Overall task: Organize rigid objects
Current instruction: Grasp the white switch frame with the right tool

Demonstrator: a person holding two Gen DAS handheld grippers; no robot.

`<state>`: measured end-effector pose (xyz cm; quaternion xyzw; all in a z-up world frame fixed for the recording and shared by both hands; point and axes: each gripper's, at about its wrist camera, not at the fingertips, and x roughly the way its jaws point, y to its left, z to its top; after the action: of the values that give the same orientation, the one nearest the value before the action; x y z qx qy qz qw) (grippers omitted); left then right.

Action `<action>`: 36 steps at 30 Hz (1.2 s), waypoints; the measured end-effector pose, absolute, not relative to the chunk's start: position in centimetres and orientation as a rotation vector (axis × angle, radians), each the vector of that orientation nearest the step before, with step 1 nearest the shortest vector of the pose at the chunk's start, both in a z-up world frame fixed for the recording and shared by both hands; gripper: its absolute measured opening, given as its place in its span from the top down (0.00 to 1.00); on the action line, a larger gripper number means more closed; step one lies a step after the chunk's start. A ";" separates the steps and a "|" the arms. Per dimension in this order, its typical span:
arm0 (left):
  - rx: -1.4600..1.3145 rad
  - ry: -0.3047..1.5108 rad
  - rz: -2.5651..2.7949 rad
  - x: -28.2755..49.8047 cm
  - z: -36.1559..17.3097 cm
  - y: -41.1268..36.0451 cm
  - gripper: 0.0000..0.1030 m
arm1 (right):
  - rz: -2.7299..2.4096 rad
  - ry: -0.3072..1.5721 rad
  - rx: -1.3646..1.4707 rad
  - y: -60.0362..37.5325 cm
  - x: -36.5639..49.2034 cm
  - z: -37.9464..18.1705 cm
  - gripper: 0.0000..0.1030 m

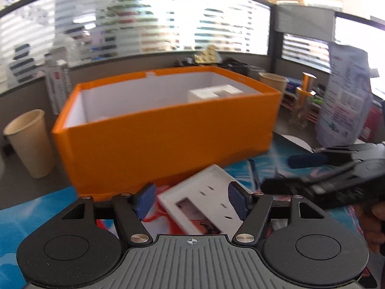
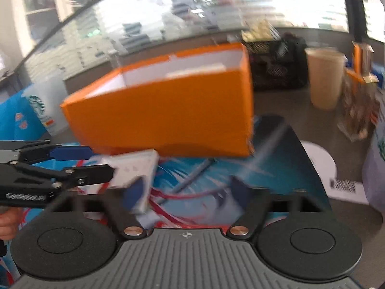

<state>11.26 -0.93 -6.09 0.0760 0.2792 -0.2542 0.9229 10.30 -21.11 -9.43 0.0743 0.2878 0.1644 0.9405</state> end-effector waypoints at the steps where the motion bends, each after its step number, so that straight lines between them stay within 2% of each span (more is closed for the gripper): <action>1: 0.147 0.566 -0.502 11.3 -5.9 -0.4 0.35 | 0.357 0.579 0.139 -20.5 10.3 -9.2 0.04; 3: 0.126 0.558 -0.466 11.4 -5.5 0.6 0.35 | 0.396 0.575 0.102 -19.1 10.4 -8.8 0.00; 15: 0.020 0.559 -0.385 11.0 -5.4 5.5 0.35 | 0.374 0.635 -0.115 -10.6 12.3 -10.5 0.02; 16: 0.018 0.557 -0.390 10.9 -5.4 5.6 0.35 | 0.382 0.637 -0.106 -10.5 12.4 -10.5 0.14; 17: 0.020 0.556 -0.396 10.8 -5.4 5.7 0.35 | 0.394 0.641 -0.079 -10.7 12.5 -10.3 0.17; 18: 0.025 0.556 -0.402 10.6 -5.4 5.7 0.35 | 0.388 0.643 -0.047 -11.0 12.6 -10.2 0.46; 19: 0.031 0.555 -0.410 10.5 -5.4 5.7 0.35 | 0.379 0.645 -0.042 -11.2 12.8 -10.1 0.48; 29: 0.028 0.573 -0.430 9.3 -6.1 5.9 0.34 | 0.410 0.585 -0.045 -12.1 11.0 -9.3 0.49; 36: 0.073 0.574 -0.506 8.5 -6.1 3.7 0.34 | 0.377 0.528 0.070 -16.5 9.9 -6.7 0.49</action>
<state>8.47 3.73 -6.07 0.0354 0.2801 -0.2466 0.9271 9.91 -16.53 -6.66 0.0344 0.2591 0.1853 0.9473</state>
